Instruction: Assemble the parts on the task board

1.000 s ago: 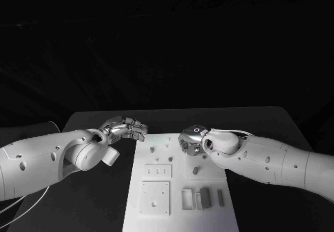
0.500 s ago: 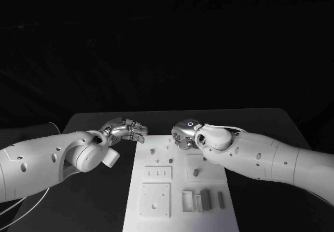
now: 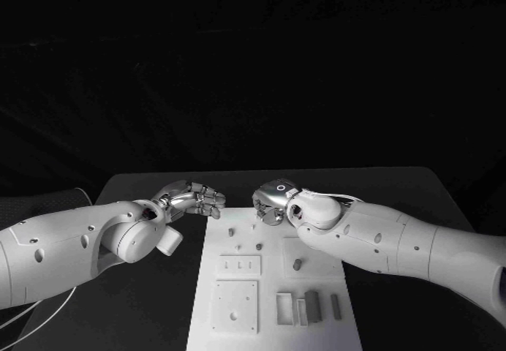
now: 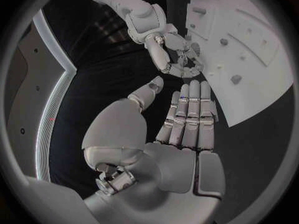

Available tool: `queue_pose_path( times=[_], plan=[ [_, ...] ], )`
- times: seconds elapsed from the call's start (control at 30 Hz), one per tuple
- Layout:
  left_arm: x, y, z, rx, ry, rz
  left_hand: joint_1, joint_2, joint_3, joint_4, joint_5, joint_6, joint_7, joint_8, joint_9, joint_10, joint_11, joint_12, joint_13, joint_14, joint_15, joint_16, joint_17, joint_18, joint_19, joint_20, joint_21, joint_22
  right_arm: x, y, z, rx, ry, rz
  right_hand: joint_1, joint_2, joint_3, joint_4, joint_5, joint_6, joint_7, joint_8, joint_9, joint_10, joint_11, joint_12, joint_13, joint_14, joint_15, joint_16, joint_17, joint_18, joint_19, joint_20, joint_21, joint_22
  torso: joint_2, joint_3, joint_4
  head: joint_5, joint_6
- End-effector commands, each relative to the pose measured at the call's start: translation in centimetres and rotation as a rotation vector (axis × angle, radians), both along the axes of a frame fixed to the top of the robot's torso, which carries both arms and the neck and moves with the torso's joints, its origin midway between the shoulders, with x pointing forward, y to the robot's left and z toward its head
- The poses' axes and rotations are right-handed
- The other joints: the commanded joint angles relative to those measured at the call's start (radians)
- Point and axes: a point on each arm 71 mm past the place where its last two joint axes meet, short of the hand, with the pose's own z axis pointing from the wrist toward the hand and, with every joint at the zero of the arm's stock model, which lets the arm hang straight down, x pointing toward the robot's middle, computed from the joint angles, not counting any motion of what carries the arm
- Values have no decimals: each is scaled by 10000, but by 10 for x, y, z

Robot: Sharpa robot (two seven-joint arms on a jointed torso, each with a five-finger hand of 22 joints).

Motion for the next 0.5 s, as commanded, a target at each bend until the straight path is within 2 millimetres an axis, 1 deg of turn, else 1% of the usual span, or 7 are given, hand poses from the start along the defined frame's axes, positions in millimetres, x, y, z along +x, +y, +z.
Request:
queue_pose_path(
  times=[0.03, 0.17, 0.2, 0.23, 0.33, 0.43, 0.5],
  plan=[
    [1, -1, 2, -39, -118, 29, -94, -15, -36, 0, 31, -11, 57, -64, -2, 9, 59, -68, -15, 63, 15, -40, 19, 12, -5, -84, -35, -15, 1, 4, 2, -59, -209, 16, -4, -74, -49, -8, 50, 13, 33, -30, -8, 113, 105, -62, 15, -39, -57, 21, -20, 776, -1, -43, 54, 216, 5, -9, 15, 41, -10],
    [1, -2, 3, -40, -136, 18, -94, -16, -37, -1, 31, -12, 57, -66, -2, 11, 60, -71, -15, 64, 14, -42, 21, 10, -4, -86, -37, -15, 2, 8, 2, -78, -268, 14, -11, -82, -51, -7, 50, 9, 35, -36, -10, 109, 107, -69, 16, -41, -55, 20, -24, 776, -3, -41, 54, 215, 21, -27, 41, 18, 24],
    [2, -3, 3, -42, -140, 7, -94, -16, -37, -1, 31, -12, 57, -67, -2, 11, 60, -72, -15, 65, 14, -42, 22, 9, -3, -87, -37, -15, 3, 9, 2, -86, -301, -10, -12, -82, -50, -7, 50, 8, 36, -36, -11, 109, 107, -70, 16, -42, -55, 20, -25, 776, -3, -41, 54, 215, 24, -26, 36, 25, 27],
    [2, -3, 3, -44, -144, -1, -94, -15, -36, -1, 31, -13, 58, -68, -2, 11, 60, -73, -15, 65, 14, -43, 23, 8, -2, -88, -37, -15, 4, 9, 1, -100, -315, -38, -13, -83, -50, -7, 50, 8, 36, -37, -11, 109, 108, -71, 16, -42, -55, 20, -26, 776, -3, -41, 55, 215, 28, -30, 46, 26, 31],
    [2, -5, 3, -55, -145, -46, -94, -14, -36, -2, 31, -13, 58, -69, -2, 12, 60, -75, -15, 66, 13, -45, 24, 7, -1, -90, -38, -15, 7, 11, -1, -153, -336, -82, -16, -87, -51, -7, 51, 6, 37, -40, -12, 107, 108, -75, 17, -41, -54, 21, -28, 776, -2, -40, 56, 215, 26, -17, 48, 34, 44],
    [2, -5, 6, -61, -190, -49, -94, -12, -35, -1, 31, -12, 58, -70, -1, 13, 60, -77, -15, 67, 13, -46, 26, 5, 1, -91, -39, -15, 8, 11, -1, -166, -345, -110, -17, -90, -50, -7, 51, 3, 38, -43, -14, 104, 110, -79, 17, -42, -53, 22, -30, 776, -2, -40, 56, 214, 39, -21, 69, 34, 33],
    [3, -5, 7, -62, -219, -51, -95, -12, -35, -2, 31, -12, 58, -71, -1, 14, 60, -78, -15, 68, 13, -47, 27, 4, 2, -92, -40, -15, 9, 11, -2, -183, -363, -137, -18, -91, -48, -7, 52, 0, 40, -47, -16, 100, 111, -84, 17, -41, -52, 22, -32, 776, -1, -40, 57, 214, 55, -10, 48, 43, 46]
  ],
)
